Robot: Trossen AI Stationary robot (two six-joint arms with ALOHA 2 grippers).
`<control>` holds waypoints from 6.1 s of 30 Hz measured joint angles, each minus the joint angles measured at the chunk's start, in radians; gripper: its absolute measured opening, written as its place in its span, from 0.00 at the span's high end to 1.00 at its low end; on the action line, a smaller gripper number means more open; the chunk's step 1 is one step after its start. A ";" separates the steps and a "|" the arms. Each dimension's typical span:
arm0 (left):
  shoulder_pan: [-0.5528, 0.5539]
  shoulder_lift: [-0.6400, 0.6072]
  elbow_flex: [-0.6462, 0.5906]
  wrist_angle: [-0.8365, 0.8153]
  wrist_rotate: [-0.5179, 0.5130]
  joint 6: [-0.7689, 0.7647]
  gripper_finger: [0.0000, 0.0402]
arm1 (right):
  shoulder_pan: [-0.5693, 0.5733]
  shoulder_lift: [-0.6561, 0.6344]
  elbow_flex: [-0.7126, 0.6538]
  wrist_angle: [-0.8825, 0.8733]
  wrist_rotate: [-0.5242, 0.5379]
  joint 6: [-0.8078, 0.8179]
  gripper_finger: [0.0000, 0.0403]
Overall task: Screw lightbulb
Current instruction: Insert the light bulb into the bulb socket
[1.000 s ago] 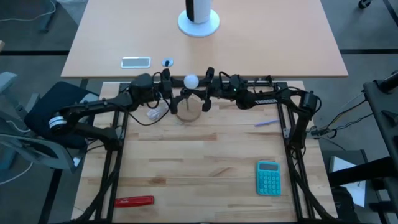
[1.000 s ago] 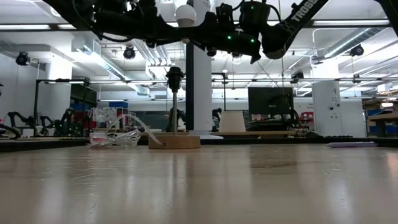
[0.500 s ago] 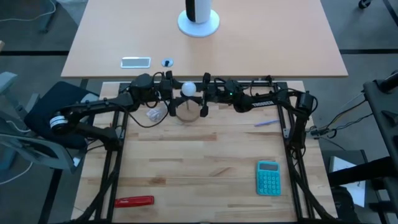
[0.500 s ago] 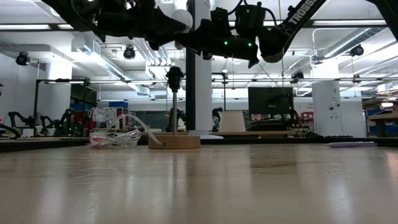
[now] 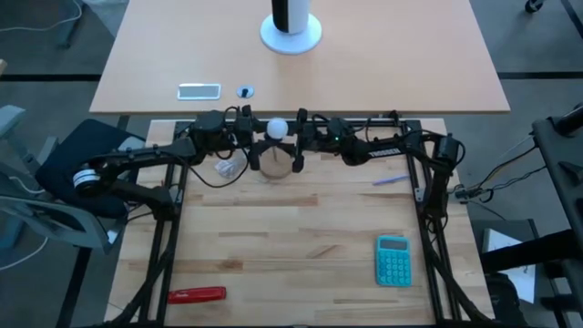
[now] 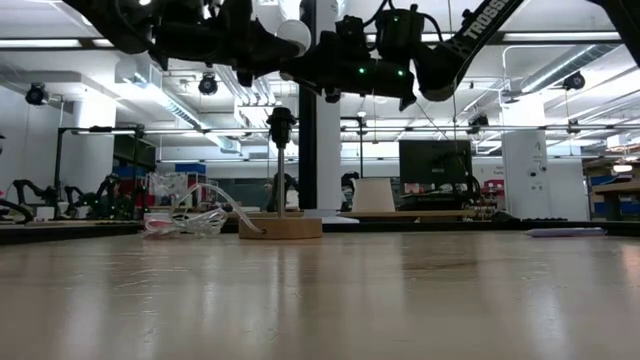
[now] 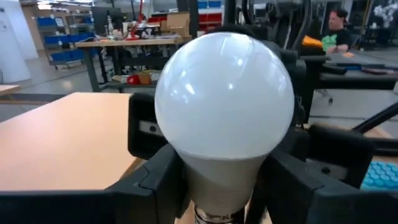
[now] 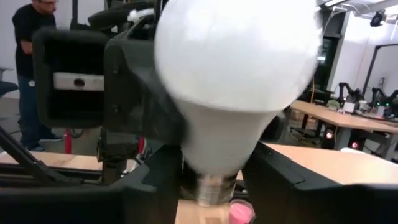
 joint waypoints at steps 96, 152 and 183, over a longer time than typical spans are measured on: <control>-0.030 0.048 -0.101 0.281 -0.107 0.060 0.59 | 0.009 -0.188 0.082 -0.365 0.151 -0.105 0.45; -0.061 0.031 -0.103 0.215 -0.159 0.097 0.55 | 0.009 -0.189 0.085 -0.375 0.183 -0.093 0.59; -0.063 -0.032 -0.103 0.117 -0.149 0.174 0.61 | 0.011 -0.190 0.085 -0.487 0.162 -0.129 0.56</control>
